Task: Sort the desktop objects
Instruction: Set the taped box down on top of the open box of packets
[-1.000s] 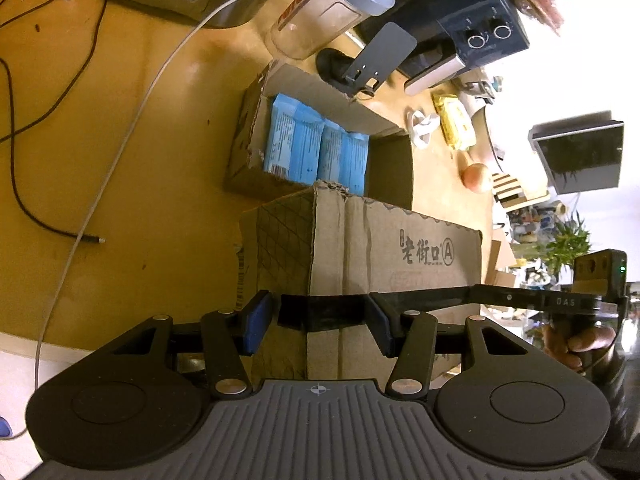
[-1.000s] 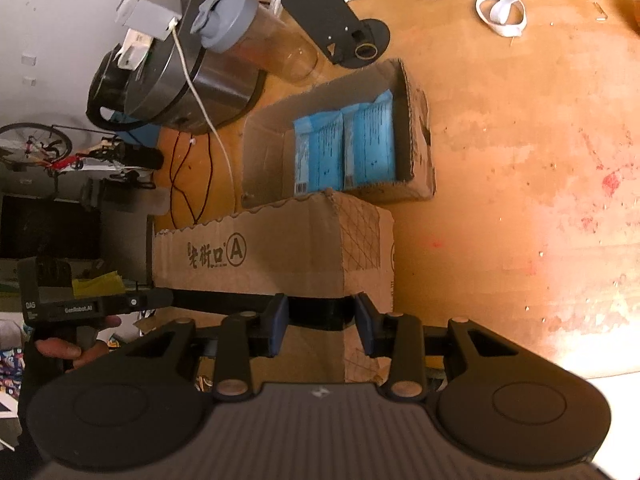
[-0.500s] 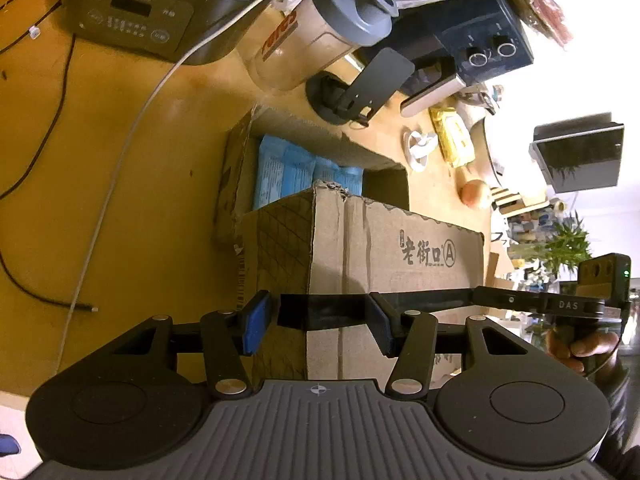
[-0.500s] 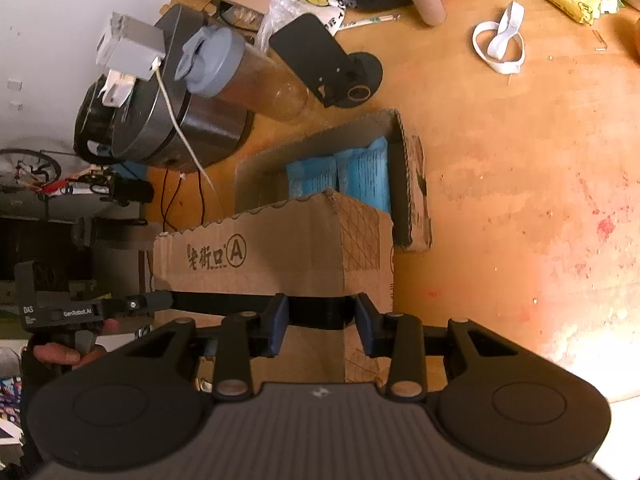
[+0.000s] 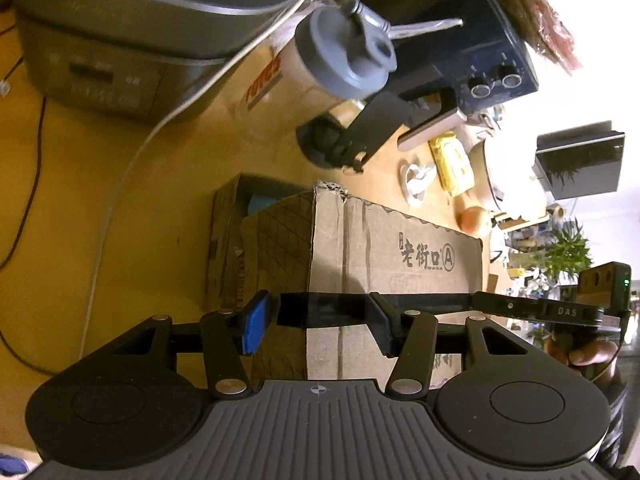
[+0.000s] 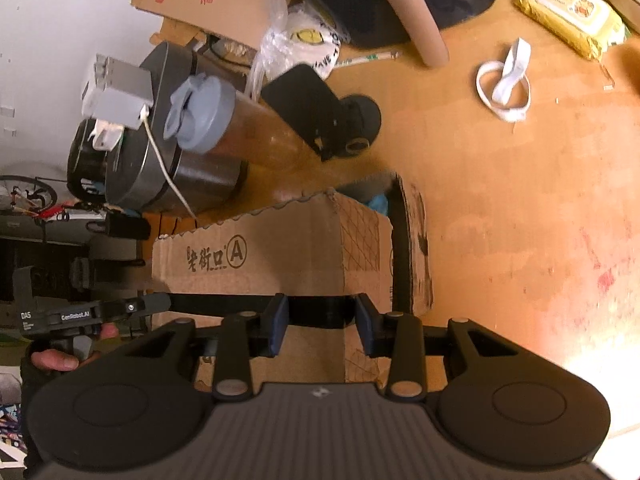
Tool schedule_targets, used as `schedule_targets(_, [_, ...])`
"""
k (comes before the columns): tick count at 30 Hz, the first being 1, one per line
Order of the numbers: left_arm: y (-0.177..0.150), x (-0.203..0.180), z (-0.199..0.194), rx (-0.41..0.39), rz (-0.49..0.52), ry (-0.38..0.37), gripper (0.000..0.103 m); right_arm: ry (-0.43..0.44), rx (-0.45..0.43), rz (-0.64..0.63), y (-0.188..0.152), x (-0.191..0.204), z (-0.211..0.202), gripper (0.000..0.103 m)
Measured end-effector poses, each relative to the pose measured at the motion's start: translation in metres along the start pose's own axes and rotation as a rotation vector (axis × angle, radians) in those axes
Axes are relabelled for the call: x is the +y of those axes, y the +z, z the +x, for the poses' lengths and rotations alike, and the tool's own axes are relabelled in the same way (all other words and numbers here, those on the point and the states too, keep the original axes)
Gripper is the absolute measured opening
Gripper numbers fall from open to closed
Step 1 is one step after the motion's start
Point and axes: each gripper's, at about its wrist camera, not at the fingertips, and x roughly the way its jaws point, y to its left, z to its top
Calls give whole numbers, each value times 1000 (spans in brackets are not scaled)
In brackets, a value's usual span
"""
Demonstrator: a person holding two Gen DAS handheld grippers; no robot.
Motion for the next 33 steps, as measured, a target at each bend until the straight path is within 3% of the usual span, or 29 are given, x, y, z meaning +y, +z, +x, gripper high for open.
schedule_targets(11, [30,-3,12,-19,27,0,50,-27,-39,-27,28,1,6,31])
schedule_targets(33, [33,12,37,13,16,12,51,-37,-3,-10,29,-12,26,33])
